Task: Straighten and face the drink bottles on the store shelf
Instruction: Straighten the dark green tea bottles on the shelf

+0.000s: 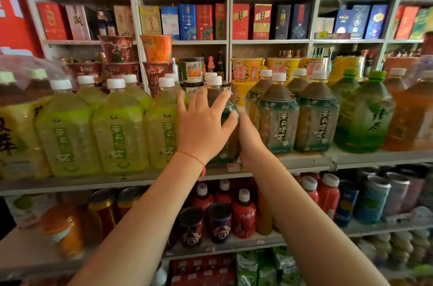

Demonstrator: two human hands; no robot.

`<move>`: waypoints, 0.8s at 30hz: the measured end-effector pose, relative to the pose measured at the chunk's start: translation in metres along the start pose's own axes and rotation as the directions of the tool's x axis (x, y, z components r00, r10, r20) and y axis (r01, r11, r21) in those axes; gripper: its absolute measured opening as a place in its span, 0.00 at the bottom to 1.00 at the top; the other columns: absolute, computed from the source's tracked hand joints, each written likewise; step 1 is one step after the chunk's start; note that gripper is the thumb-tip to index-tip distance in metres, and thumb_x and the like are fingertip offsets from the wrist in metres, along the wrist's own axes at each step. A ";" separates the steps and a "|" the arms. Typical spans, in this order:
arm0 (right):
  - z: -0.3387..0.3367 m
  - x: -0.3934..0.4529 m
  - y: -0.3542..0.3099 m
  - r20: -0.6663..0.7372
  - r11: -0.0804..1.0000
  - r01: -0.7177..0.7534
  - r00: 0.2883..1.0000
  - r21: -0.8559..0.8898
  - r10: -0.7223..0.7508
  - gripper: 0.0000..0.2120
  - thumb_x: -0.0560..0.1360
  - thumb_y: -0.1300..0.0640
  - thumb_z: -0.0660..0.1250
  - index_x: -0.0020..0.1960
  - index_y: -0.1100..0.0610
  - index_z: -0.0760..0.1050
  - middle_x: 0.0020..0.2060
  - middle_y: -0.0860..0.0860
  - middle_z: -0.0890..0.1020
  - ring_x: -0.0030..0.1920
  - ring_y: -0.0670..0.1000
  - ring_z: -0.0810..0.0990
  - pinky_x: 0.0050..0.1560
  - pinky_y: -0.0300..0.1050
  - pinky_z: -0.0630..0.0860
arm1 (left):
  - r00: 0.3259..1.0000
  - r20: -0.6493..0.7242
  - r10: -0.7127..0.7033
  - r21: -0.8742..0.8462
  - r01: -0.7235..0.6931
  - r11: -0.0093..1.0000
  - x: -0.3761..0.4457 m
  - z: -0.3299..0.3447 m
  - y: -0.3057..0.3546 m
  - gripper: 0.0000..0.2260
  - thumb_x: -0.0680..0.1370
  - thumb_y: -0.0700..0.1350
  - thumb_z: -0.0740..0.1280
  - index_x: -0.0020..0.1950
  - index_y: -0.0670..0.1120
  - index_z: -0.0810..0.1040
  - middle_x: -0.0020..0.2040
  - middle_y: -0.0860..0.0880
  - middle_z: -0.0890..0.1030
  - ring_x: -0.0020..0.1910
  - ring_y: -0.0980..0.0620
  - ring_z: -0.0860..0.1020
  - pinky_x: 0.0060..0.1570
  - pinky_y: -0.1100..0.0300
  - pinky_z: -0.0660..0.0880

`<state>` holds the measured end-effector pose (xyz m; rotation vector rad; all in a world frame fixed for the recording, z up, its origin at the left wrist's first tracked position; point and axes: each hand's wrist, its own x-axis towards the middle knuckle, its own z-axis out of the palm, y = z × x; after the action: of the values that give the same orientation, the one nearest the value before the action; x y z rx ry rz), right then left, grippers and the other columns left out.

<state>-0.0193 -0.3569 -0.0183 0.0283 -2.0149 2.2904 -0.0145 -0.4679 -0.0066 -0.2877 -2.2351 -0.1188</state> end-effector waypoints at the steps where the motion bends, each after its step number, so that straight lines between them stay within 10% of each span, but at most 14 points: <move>1: -0.002 -0.004 -0.001 -0.027 0.998 0.020 0.999 -0.056 -0.021 0.15 0.84 0.44 0.53 0.49 0.44 0.77 0.49 0.50 0.81 0.54 0.51 0.80 0.63 0.55 0.75 | 1.000 -0.017 -0.007 -0.021 0.007 1.000 -0.003 0.001 0.001 0.24 0.81 0.61 0.54 0.75 0.55 0.71 0.72 0.36 0.72 0.72 0.38 0.70 0.76 0.35 0.56; 7: -0.037 -0.028 -0.017 -0.279 0.854 0.412 0.820 -0.318 -0.500 0.12 0.79 0.61 0.60 0.57 0.53 0.79 0.49 0.44 0.80 0.46 0.38 0.77 0.47 0.36 0.75 | 0.971 -0.239 0.028 -0.237 -0.086 0.968 -0.016 0.004 0.036 0.18 0.78 0.47 0.65 0.66 0.42 0.78 0.77 0.34 0.64 0.78 0.34 0.59 0.77 0.38 0.57; 10: -0.060 -0.027 -0.028 -0.327 0.719 0.477 0.666 -0.505 -0.671 0.11 0.77 0.59 0.62 0.59 0.50 0.72 0.55 0.45 0.74 0.56 0.46 0.73 0.57 0.42 0.69 | 0.959 -0.271 0.083 -0.367 -0.183 0.912 -0.014 0.010 0.059 0.16 0.78 0.44 0.64 0.63 0.40 0.79 0.71 0.38 0.73 0.74 0.39 0.68 0.73 0.42 0.66; 13: -0.090 -0.014 -0.034 -0.251 0.563 0.355 0.633 -0.747 -0.732 0.17 0.78 0.55 0.62 0.66 0.54 0.71 0.62 0.50 0.74 0.66 0.53 0.68 0.67 0.50 0.63 | 0.996 -0.082 -0.031 -0.594 -0.023 0.804 -0.009 0.013 0.090 0.18 0.80 0.45 0.63 0.69 0.42 0.75 0.67 0.45 0.75 0.69 0.47 0.71 0.70 0.48 0.71; 17: -0.121 0.004 -0.023 0.035 0.086 0.145 0.675 -0.986 -0.737 0.27 0.80 0.49 0.56 0.76 0.59 0.61 0.71 0.57 0.73 0.78 0.58 0.57 0.77 0.59 0.40 | 0.916 0.337 -0.217 -0.716 0.399 0.573 0.001 0.022 0.121 0.28 0.82 0.43 0.63 0.81 0.48 0.58 0.73 0.54 0.67 0.74 0.55 0.63 0.68 0.62 0.58; 24: -0.136 0.021 -0.022 0.204 -0.019 0.289 0.625 -0.957 -0.754 0.31 0.77 0.43 0.55 0.70 0.65 0.69 0.60 0.61 0.81 0.73 0.62 0.67 0.77 0.55 0.39 | 0.799 0.452 -0.398 -0.803 0.558 0.208 0.000 0.060 0.141 0.12 0.78 0.63 0.61 0.61 0.66 0.70 0.58 0.59 0.81 0.61 0.55 0.78 0.65 0.48 0.74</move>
<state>-0.0317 -0.2181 -0.0125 0.2207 -2.1749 0.2303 -0.0245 -0.3207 -0.0463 -0.1436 -2.0629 -1.8330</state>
